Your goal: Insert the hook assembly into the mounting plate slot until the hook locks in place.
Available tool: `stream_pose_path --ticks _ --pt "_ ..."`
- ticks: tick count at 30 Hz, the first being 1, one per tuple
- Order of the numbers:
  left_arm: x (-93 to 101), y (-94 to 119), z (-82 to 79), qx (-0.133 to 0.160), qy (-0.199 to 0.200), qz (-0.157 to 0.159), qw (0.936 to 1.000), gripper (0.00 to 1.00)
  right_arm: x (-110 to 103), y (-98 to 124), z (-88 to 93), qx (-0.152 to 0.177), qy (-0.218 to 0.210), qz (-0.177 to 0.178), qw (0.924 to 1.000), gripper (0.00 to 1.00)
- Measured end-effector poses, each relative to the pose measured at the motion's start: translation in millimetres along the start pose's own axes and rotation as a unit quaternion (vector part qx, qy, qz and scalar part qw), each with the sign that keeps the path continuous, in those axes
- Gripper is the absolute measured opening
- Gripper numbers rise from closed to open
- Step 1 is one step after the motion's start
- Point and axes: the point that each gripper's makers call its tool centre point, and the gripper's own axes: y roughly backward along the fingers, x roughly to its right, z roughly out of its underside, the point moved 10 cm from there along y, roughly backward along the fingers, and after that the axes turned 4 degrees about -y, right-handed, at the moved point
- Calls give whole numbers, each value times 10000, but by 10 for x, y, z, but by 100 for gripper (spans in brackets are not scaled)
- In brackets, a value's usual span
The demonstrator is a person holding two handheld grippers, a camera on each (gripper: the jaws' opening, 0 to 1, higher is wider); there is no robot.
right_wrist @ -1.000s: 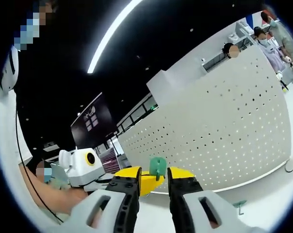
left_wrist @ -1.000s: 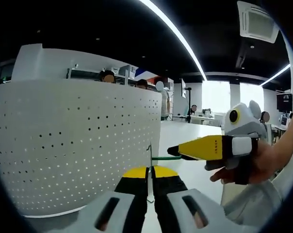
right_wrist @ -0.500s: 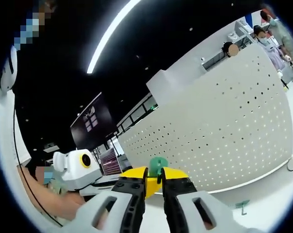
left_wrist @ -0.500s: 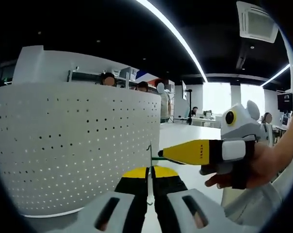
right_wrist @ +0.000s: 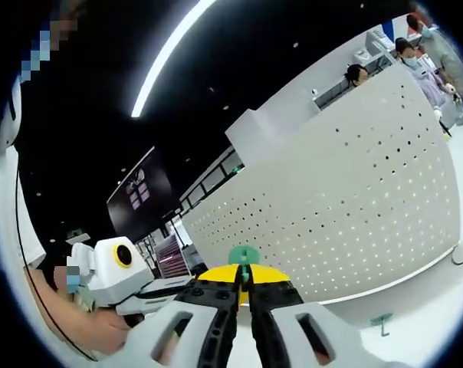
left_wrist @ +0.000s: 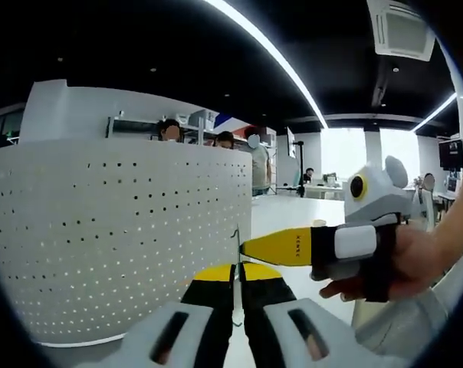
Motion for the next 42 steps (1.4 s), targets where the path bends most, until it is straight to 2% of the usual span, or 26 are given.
stream_pose_path --ticks 16,21,24,26,30,36,42 --pt "-7 21 26 -63 83 -3 9999 3 -11 -1 28 -74 9 51 10000 1" --pt "2 21 24 -133 -77 23 9999 5 -15 0 23 -114 54 47 9999 1" --pt "13 -5 45 -323 -197 69 9993 18 -17 7 27 -111 69 58 9999 1" --pt "24 -15 42 -294 -259 59 9992 32 -14 10 33 -130 47 53 9999 1" --pt "46 -55 70 -400 -312 101 9987 50 -7 17 25 -118 30 51 9999 1" --pt "38 -72 103 -467 -282 66 9985 65 -3 36 16 -107 -17 72 9999 1" --pt "43 -78 122 -517 -313 98 9981 68 -1 45 13 -115 -13 84 9999 1"
